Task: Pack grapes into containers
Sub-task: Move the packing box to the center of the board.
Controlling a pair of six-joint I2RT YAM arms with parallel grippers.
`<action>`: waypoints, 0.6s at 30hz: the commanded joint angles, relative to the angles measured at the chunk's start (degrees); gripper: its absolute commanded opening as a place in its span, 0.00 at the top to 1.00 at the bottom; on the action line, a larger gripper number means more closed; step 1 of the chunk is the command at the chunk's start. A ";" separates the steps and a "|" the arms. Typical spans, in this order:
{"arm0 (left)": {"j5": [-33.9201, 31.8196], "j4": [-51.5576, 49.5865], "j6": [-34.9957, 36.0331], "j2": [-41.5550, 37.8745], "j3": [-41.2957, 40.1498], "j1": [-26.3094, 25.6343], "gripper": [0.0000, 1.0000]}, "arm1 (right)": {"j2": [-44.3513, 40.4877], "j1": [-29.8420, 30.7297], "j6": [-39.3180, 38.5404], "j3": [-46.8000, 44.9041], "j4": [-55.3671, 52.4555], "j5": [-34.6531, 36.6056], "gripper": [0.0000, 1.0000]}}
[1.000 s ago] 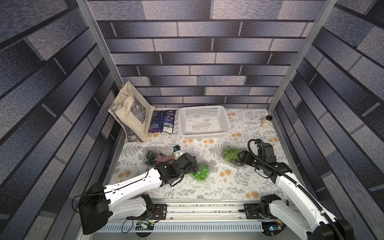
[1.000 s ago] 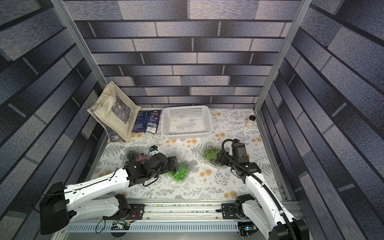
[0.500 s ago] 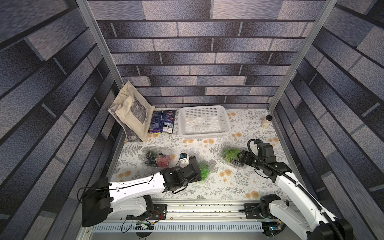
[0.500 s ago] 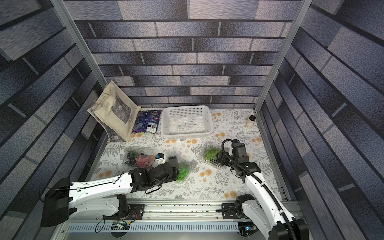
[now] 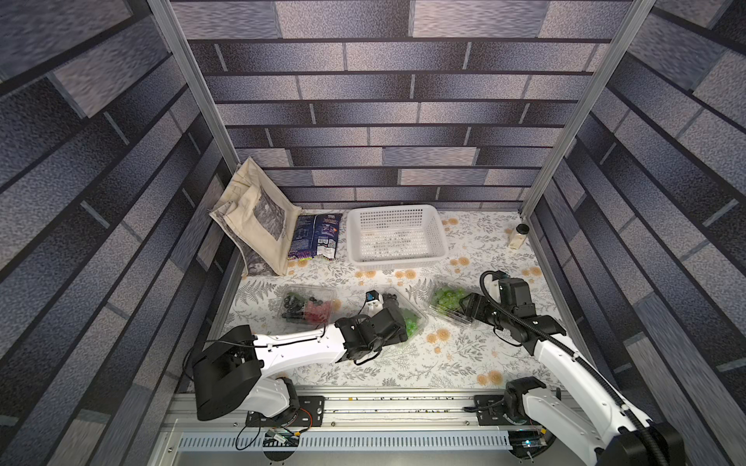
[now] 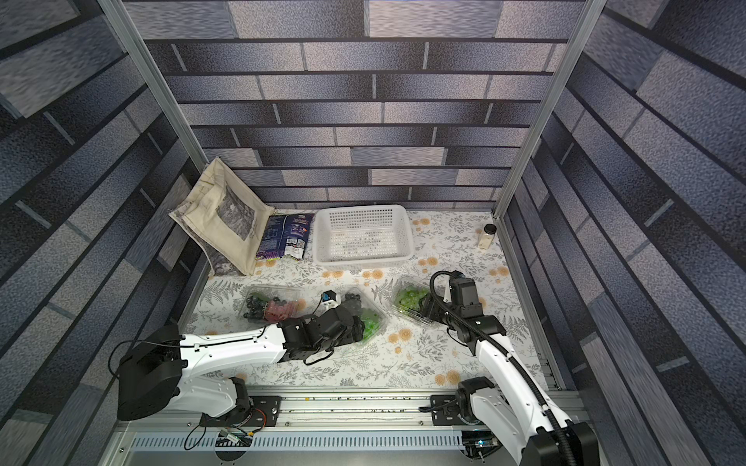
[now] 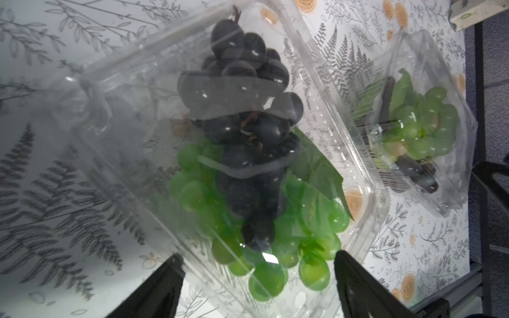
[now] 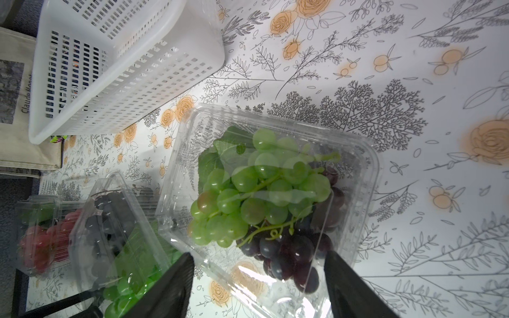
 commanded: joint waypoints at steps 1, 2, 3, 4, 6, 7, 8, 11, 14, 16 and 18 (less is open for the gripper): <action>1.87 4.34 3.43 1.85 3.34 0.80 0.13 | 0.26 -0.34 0.30 -0.61 1.02 -0.68 0.23; 2.30 4.70 3.67 2.32 3.86 1.04 0.13 | 0.42 -0.34 0.31 -0.63 1.04 -0.67 0.23; 2.92 4.86 3.94 2.65 4.40 1.32 0.13 | 0.46 -0.33 0.30 -0.51 1.12 -0.77 0.23; 3.14 4.50 4.18 2.68 4.78 1.46 0.13 | 0.69 -0.29 0.29 -0.37 1.17 -0.97 0.23; 3.11 3.00 4.30 1.65 4.78 1.57 0.12 | 0.88 -0.29 0.15 -0.12 1.12 -1.26 0.23; 2.90 1.92 4.09 0.63 4.39 1.55 0.12 | 0.95 -0.34 0.20 -0.12 1.19 -1.33 0.23; 2.33 0.12 3.82 -0.66 3.91 1.54 0.11 | 1.02 -0.33 0.19 -0.09 1.21 -1.35 0.23; 0.35 -5.32 2.52 -6.10 1.35 1.79 0.10 | 1.20 -0.34 0.18 -0.10 1.60 -1.38 0.23; -2.13 -11.25 0.95 -12.89 -1.21 2.05 0.10 | 1.60 -0.31 0.28 0.00 2.12 -1.56 0.23; -4.22 -16.92 0.34 -18.25 -2.17 2.80 0.09 | 1.89 -0.34 0.40 0.11 2.42 -1.71 0.23; -7.38 -24.59 -0.11 -23.66 -2.21 4.42 0.09 | 2.19 -0.38 0.49 0.09 2.69 -2.00 0.23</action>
